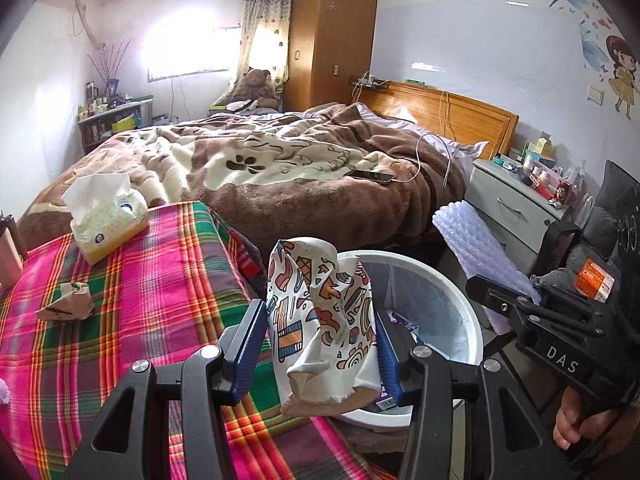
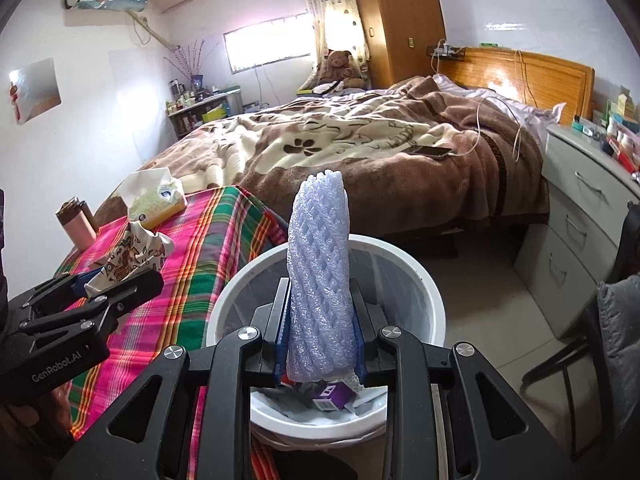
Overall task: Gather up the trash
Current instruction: 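Carry the wrapper with the left gripper while the right gripper carries the foam net over the bin, then open the left gripper over the bin while the right gripper releases the foam net into it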
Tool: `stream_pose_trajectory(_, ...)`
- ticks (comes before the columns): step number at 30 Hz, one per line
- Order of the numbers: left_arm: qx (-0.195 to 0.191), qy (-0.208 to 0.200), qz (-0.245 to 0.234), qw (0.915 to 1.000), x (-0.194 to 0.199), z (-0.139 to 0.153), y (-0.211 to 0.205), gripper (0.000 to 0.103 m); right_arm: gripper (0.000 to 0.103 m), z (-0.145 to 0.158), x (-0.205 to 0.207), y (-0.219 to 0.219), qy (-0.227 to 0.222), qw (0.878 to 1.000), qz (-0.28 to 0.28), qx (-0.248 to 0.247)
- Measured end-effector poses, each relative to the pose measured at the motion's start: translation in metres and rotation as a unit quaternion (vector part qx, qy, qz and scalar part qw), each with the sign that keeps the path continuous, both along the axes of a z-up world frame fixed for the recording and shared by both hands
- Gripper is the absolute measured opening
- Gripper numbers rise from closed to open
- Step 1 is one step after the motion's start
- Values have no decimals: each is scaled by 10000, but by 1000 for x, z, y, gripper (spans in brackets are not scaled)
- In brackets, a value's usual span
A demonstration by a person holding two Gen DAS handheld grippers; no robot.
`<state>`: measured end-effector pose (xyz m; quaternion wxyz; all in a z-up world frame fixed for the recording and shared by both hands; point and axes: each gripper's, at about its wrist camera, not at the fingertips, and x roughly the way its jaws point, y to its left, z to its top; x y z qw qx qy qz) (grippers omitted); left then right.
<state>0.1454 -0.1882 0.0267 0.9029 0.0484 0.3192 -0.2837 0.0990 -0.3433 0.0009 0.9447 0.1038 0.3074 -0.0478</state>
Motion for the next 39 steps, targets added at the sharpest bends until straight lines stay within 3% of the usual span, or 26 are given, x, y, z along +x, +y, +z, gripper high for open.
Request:
stream_pose_trajectory(27, 213, 296, -319, 9988, 31, -25, -45, 51, 28, -23, 18, -20, 632, 9975, -304, -45)
stream_pose_trajectory(30, 198, 315, -315, 9988, 33, -26, -47, 62, 33, -24, 20, -22, 674, 9972, -311, -40)
stream_pose_trajectory(34, 165, 311, -300, 9989, 35, -26, -46, 64, 53, -26, 19, -24, 685, 9972, -314, -20)
stream_pose_trajectory(39, 143, 308, -244, 9991, 34, -25, -43, 66, 53, -25, 19, -24, 691, 9970, -353, -10)
